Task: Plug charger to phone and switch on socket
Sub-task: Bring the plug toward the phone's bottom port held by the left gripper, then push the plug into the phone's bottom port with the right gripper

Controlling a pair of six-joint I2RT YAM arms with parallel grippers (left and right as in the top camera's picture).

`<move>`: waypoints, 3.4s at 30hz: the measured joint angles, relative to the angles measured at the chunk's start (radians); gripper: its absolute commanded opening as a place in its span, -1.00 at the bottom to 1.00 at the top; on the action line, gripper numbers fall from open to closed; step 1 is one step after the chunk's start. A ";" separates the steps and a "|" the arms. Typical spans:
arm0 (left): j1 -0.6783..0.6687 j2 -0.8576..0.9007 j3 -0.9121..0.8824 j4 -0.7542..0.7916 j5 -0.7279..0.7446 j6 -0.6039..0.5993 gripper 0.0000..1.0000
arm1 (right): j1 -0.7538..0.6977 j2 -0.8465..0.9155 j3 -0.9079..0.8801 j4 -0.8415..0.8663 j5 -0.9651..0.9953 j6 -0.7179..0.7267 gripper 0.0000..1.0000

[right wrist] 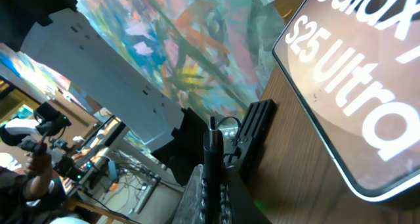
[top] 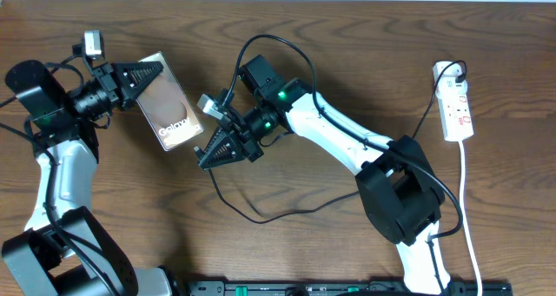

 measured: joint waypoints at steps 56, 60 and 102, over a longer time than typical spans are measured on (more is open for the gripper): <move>0.000 0.000 0.000 -0.001 -0.063 -0.150 -0.85 | 0.000 0.000 0.000 0.229 0.065 0.241 -0.98; 0.000 0.000 0.000 -0.001 -0.063 -0.150 -0.85 | 0.000 0.000 0.000 0.238 0.083 0.271 -0.98; 0.000 0.000 0.000 -0.001 -0.052 -0.127 -0.85 | -0.001 0.000 0.000 0.240 0.088 0.293 -0.98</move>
